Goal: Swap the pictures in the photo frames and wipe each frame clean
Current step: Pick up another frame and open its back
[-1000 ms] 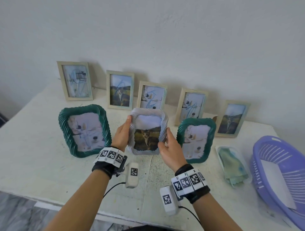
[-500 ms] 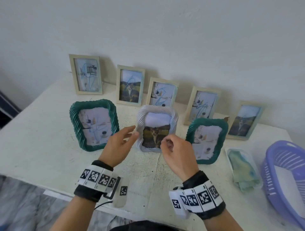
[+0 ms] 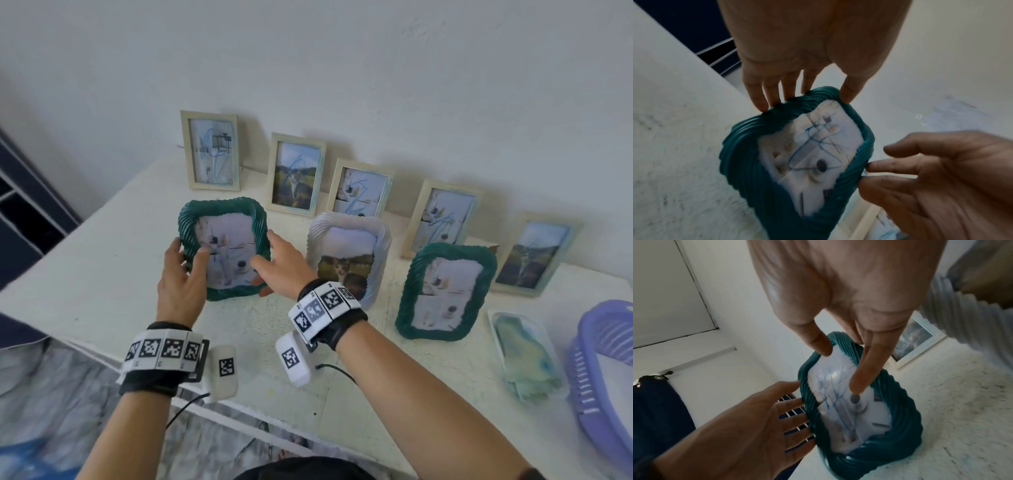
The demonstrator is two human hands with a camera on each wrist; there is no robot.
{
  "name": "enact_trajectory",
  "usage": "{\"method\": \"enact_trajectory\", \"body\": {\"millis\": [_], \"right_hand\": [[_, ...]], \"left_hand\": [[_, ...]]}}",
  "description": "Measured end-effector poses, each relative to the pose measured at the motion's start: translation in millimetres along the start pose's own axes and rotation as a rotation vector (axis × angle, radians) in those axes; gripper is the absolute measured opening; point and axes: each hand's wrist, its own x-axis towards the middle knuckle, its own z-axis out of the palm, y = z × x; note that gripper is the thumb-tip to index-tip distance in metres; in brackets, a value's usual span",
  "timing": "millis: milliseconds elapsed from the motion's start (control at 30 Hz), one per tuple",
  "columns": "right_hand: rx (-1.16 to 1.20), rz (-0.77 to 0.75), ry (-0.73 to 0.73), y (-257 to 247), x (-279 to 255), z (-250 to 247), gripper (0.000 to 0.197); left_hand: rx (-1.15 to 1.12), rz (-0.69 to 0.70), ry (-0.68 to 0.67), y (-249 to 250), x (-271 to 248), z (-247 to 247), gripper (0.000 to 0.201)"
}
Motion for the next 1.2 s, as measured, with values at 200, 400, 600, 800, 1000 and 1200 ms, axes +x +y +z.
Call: {"method": "enact_trajectory", "body": {"millis": [200,400,600,800,1000,1200], "right_hand": [[0.114,-0.007,0.218,13.1,-45.1,-15.4,0.04],[0.348,-0.009,0.382,62.7,-141.9,-63.5,0.01],[0.835,0.184,0.6,121.2,-226.0,-99.1,0.016],[0.989,0.203,0.75,136.7,-283.3,-110.5,0.01],[1.1,0.222,0.671,132.9,-297.9,-112.8,0.048],[0.971,0.261,0.61,128.9,-288.7,-112.9,0.043]], "left_hand": [[0.137,0.15,-0.067,28.0,-45.1,-20.6,0.054],[0.207,0.293,-0.439,55.8,-104.5,6.1,0.043],[0.143,0.329,-0.805,65.9,-165.4,82.4,0.035],[0.079,0.206,-0.98,69.4,-214.2,132.3,0.051],[-0.071,0.123,-1.002,78.8,-249.8,159.0,0.062],[-0.15,-0.028,-1.053,63.3,-259.1,175.5,0.121]]}}
